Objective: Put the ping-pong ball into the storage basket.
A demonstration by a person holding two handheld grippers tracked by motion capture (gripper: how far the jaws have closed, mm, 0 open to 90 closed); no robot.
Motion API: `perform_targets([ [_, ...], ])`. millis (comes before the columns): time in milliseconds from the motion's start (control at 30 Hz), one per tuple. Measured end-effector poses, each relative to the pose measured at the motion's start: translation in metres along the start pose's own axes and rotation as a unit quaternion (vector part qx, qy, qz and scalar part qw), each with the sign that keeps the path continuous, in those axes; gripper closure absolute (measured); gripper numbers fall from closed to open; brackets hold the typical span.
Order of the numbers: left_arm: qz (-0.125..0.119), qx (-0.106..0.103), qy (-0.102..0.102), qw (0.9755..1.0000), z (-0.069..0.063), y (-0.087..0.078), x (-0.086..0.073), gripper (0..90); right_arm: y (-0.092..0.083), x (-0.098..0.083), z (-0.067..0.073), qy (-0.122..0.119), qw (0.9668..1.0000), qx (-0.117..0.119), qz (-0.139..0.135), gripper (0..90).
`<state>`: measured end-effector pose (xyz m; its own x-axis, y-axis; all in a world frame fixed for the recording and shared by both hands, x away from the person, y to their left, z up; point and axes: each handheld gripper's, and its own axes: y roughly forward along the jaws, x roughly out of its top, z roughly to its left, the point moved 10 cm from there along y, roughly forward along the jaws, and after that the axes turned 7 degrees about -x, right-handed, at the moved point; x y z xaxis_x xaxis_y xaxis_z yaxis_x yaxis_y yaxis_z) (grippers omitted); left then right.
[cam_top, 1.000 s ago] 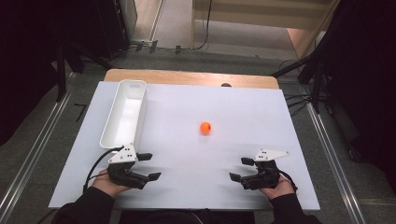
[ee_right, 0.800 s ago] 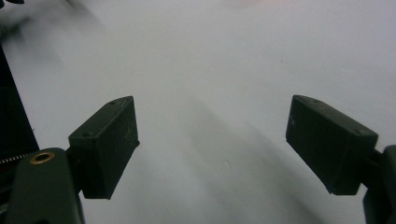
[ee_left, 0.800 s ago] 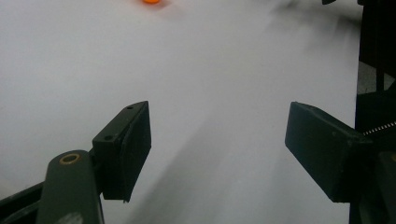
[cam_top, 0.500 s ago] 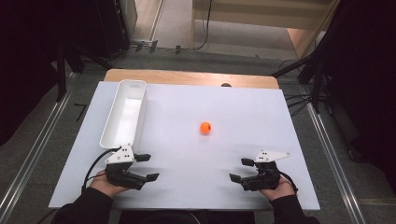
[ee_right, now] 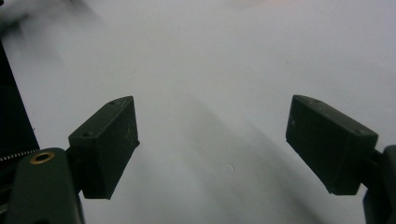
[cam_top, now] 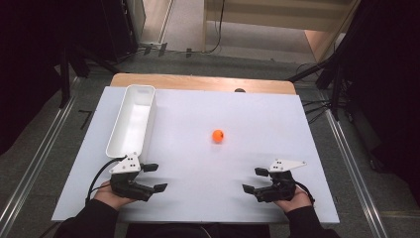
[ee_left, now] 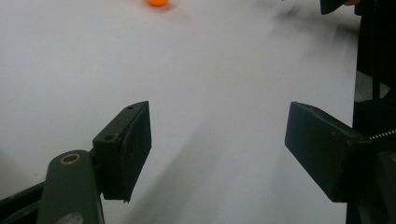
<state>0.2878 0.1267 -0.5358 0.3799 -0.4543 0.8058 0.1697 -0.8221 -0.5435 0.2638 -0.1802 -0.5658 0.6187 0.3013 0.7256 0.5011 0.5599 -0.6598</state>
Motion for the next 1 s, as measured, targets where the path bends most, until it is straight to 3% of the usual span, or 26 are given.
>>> perform_targets([
  [267, -0.017, -0.011, -0.011, 0.9997, -0.006, 0.006, 0.011, 23.5, -0.001, 0.000, -0.002, -0.001, 1.0000, -0.001, -0.002, 15.5],
  [433, -0.020, -0.012, -0.003, 0.9997, -0.010, 0.012, 0.018, 23.5, 0.001, 0.001, -0.002, 0.000, 1.0000, 0.000, -0.003, 15.4],
  [533, -0.022, -0.018, -0.013, 0.9995, -0.012, 0.016, 0.019, 23.5, 0.001, 0.000, -0.002, 0.000, 1.0000, 0.000, -0.001, 15.5],
  [767, -0.029, 0.002, -0.004, 0.9996, -0.011, 0.023, 0.026, 23.1, 0.001, 0.000, -0.003, 0.002, 1.0000, 0.000, 0.000, 15.4],
  [867, -0.020, -0.003, -0.008, 0.9998, -0.011, 0.026, 0.026, 23.0, 0.001, 0.000, -0.003, 0.003, 1.0000, -0.001, 0.001, 15.5],
  [1000, -0.030, -0.002, 0.000, 0.9996, -0.011, 0.028, 0.030, 23.0, 0.000, 0.000, -0.004, 0.004, 1.0000, -0.003, 0.003, 15.4],
])
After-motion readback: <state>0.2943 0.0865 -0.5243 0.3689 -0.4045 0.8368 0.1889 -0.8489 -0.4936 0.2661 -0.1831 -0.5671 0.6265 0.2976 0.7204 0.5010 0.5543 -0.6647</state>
